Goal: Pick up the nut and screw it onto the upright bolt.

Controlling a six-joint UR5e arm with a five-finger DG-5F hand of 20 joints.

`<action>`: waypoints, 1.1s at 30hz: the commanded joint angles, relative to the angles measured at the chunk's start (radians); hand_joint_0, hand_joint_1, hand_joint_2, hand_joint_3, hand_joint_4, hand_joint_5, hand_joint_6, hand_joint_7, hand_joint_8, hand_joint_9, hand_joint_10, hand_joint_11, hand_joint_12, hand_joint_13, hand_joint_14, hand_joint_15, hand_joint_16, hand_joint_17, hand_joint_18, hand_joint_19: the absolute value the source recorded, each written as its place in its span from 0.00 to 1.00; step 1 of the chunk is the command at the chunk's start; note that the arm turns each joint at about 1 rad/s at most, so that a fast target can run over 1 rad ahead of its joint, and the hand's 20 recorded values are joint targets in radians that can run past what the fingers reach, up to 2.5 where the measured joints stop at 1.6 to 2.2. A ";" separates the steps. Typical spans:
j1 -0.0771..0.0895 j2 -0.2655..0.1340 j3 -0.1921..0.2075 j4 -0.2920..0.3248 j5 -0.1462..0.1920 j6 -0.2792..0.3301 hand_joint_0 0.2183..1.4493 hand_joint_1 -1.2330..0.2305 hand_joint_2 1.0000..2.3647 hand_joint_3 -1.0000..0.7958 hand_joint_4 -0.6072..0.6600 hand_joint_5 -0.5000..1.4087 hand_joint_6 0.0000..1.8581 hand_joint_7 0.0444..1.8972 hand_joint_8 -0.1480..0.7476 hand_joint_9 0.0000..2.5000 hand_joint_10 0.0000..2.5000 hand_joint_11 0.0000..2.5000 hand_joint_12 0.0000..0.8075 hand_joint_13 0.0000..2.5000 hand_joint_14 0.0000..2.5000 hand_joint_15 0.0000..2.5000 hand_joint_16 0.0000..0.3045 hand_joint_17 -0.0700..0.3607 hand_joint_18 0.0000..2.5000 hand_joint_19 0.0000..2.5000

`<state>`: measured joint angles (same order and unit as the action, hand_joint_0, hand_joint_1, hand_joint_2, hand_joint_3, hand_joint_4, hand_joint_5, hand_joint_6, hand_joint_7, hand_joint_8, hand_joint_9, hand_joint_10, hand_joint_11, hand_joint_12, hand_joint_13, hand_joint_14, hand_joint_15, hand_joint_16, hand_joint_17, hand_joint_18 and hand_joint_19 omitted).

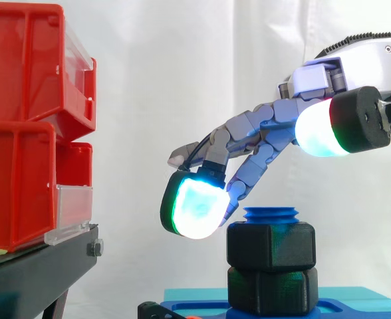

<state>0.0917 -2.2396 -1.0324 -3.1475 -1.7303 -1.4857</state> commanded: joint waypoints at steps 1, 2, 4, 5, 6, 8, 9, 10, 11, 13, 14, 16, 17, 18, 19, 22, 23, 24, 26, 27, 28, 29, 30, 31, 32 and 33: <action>-0.001 0.000 0.000 -0.005 0.000 0.001 0.19 0.77 0.00 0.28 0.60 0.27 0.27 0.53 0.39 0.19 0.00 0.00 0.41 0.03 0.00 0.00 0.14 0.38 0.00 0.00; 0.000 0.000 0.000 -0.011 0.000 0.001 0.19 0.77 0.00 0.28 0.59 0.27 0.27 0.55 0.39 0.20 0.00 0.00 0.41 0.03 0.00 0.00 0.13 0.38 0.00 0.00; -0.001 0.000 0.000 -0.014 0.000 0.001 0.20 0.76 0.00 0.28 0.58 0.27 0.27 0.57 0.39 0.21 0.00 0.00 0.41 0.04 0.00 0.00 0.13 0.37 0.00 0.00; -0.001 0.000 0.000 -0.014 0.000 0.001 0.19 0.76 0.00 0.28 0.58 0.27 0.27 0.58 0.39 0.21 0.00 0.00 0.40 0.04 0.00 0.00 0.13 0.37 0.00 0.00; -0.001 0.000 0.000 -0.016 0.000 0.001 0.20 0.76 0.00 0.28 0.58 0.28 0.27 0.59 0.39 0.22 0.00 0.00 0.40 0.05 0.00 0.00 0.13 0.37 0.00 0.00; -0.001 0.000 0.000 -0.017 0.000 0.001 0.20 0.74 0.00 0.28 0.57 0.28 0.27 0.60 0.39 0.23 0.00 0.00 0.39 0.06 0.00 0.00 0.13 0.36 0.00 0.00; -0.001 0.000 0.000 -0.017 0.000 0.001 0.20 0.73 0.00 0.28 0.58 0.28 0.27 0.61 0.39 0.24 0.00 0.00 0.39 0.07 0.00 0.00 0.12 0.36 0.00 0.00; -0.003 0.000 0.000 -0.019 0.000 0.001 0.20 0.73 0.00 0.28 0.58 0.28 0.27 0.62 0.39 0.25 0.00 0.00 0.38 0.07 0.00 0.00 0.12 0.35 0.00 0.00; -0.004 0.000 0.000 -0.019 0.000 0.001 0.20 0.72 0.00 0.28 0.58 0.28 0.27 0.63 0.39 0.25 0.00 0.00 0.38 0.08 0.00 0.00 0.12 0.35 0.00 0.00; -0.006 0.000 0.000 -0.019 -0.002 0.001 0.20 0.71 0.00 0.28 0.59 0.29 0.27 0.64 0.39 0.27 0.00 0.00 0.36 0.09 0.00 0.00 0.11 0.33 0.00 0.00; -0.007 0.000 0.000 -0.019 -0.002 0.001 0.20 0.71 0.00 0.28 0.59 0.29 0.27 0.64 0.39 0.28 0.00 0.00 0.36 0.10 0.00 0.00 0.11 0.33 0.00 0.00; -0.009 0.000 0.000 -0.019 -0.003 0.001 0.20 0.70 0.00 0.28 0.60 0.30 0.27 0.67 0.40 0.32 0.00 0.00 0.35 0.13 0.00 0.00 0.10 0.31 0.00 0.00; -0.010 0.000 0.000 -0.022 -0.003 -0.001 0.21 0.69 0.00 0.28 0.59 0.30 0.27 0.67 0.42 0.34 0.00 0.00 0.35 0.14 0.00 0.00 0.09 0.31 0.00 0.00; -0.010 0.000 0.000 -0.023 -0.003 -0.001 0.21 0.69 0.00 0.28 0.59 0.30 0.27 0.68 0.43 0.36 0.00 0.00 0.34 0.15 0.00 0.00 0.09 0.30 0.00 0.00; -0.012 0.000 0.000 -0.028 -0.005 -0.002 0.21 0.69 0.00 0.28 0.59 0.30 0.27 0.69 0.43 0.38 0.00 0.00 0.33 0.17 0.00 0.00 0.09 0.30 0.00 0.00; -0.018 0.002 0.000 -0.032 -0.006 -0.002 0.21 0.68 0.00 0.28 0.60 0.30 0.27 0.70 0.43 0.40 0.00 0.00 0.32 0.19 0.00 0.00 0.08 0.28 0.01 0.00; -0.020 0.002 0.000 -0.032 -0.006 -0.002 0.21 0.68 0.00 0.28 0.59 0.30 0.27 0.71 0.44 0.42 0.00 0.00 0.32 0.21 0.00 0.00 0.07 0.27 0.03 0.00; -0.020 0.002 0.000 -0.032 -0.008 -0.002 0.21 0.67 0.00 0.28 0.60 0.31 0.27 0.72 0.44 0.44 0.00 0.00 0.30 0.23 0.00 0.00 0.06 0.26 0.05 0.00; -0.024 0.002 0.000 -0.032 -0.011 -0.002 0.21 0.67 0.00 0.28 0.59 0.31 0.27 0.72 0.44 0.47 0.00 0.00 0.29 0.25 0.00 0.00 0.06 0.25 0.07 0.00; -0.027 0.002 0.002 -0.032 -0.012 -0.004 0.21 0.67 0.00 0.28 0.59 0.31 0.27 0.73 0.43 0.47 0.00 0.00 0.28 0.25 0.00 0.00 0.05 0.25 0.08 0.00; -0.027 0.002 0.002 -0.032 -0.012 -0.004 0.21 0.66 0.00 0.28 0.59 0.31 0.27 0.73 0.43 0.49 0.00 0.00 0.27 0.26 0.00 0.00 0.05 0.24 0.09 0.00; -0.032 0.002 0.003 -0.036 -0.015 -0.007 0.22 0.66 0.00 0.28 0.59 0.31 0.27 0.73 0.43 0.50 0.00 0.00 0.26 0.27 0.00 0.00 0.05 0.24 0.10 0.00; -0.035 0.000 0.006 -0.040 -0.018 -0.010 0.22 0.66 0.00 0.28 0.59 0.31 0.27 0.74 0.42 0.51 0.00 0.00 0.25 0.28 0.00 0.00 0.04 0.23 0.11 0.00; -0.036 0.002 0.008 -0.042 -0.018 -0.010 0.22 0.66 0.00 0.28 0.60 0.32 0.27 0.74 0.42 0.52 0.00 0.00 0.24 0.29 0.00 0.00 0.04 0.23 0.11 0.00; -0.043 0.002 0.012 -0.049 -0.025 -0.016 0.22 0.66 0.00 0.28 0.59 0.32 0.27 0.74 0.41 0.53 0.00 0.00 0.24 0.30 0.00 0.00 0.04 0.22 0.13 0.00; -0.043 0.002 0.012 -0.051 -0.026 -0.018 0.22 0.66 0.00 0.28 0.59 0.32 0.27 0.73 0.40 0.54 0.00 0.00 0.23 0.31 0.00 0.00 0.04 0.22 0.14 0.00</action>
<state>0.0563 -2.2382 -1.0252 -3.1891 -1.7492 -1.4961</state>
